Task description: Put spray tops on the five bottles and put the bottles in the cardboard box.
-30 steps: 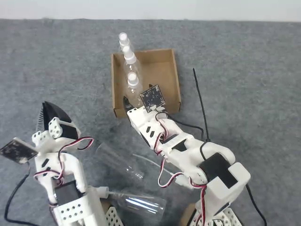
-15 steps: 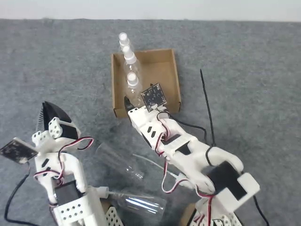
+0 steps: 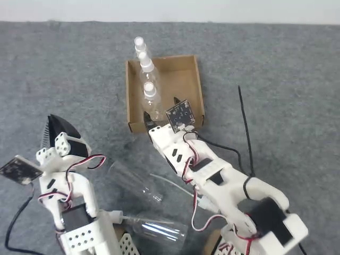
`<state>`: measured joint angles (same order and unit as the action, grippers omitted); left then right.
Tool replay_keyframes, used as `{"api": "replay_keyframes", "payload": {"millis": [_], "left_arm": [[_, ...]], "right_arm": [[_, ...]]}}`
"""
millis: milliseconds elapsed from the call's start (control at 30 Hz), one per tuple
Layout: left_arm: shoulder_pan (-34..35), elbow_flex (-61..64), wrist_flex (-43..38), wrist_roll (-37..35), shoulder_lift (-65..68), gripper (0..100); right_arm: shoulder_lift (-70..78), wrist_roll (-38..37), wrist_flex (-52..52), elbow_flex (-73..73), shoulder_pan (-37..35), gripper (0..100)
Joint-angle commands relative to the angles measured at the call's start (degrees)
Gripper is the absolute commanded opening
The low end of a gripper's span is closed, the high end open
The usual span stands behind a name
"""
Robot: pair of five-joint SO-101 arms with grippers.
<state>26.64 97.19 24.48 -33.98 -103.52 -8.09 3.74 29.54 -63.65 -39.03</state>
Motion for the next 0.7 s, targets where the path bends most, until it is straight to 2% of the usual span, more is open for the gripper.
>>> {"api": "replay_keyframes", "payload": {"millis": [0,667], "left_arm": [[0.26,-0.66,-0.88,-0.18,-0.79,1],[0.26,-0.66,-0.88,-0.18,-0.79,2]], "right_arm": [[-6.81,0.35,-5.49,0.62,0.04,28.6],[-32.4,0.26,-41.63,0.7,-0.04,28.5]]}}
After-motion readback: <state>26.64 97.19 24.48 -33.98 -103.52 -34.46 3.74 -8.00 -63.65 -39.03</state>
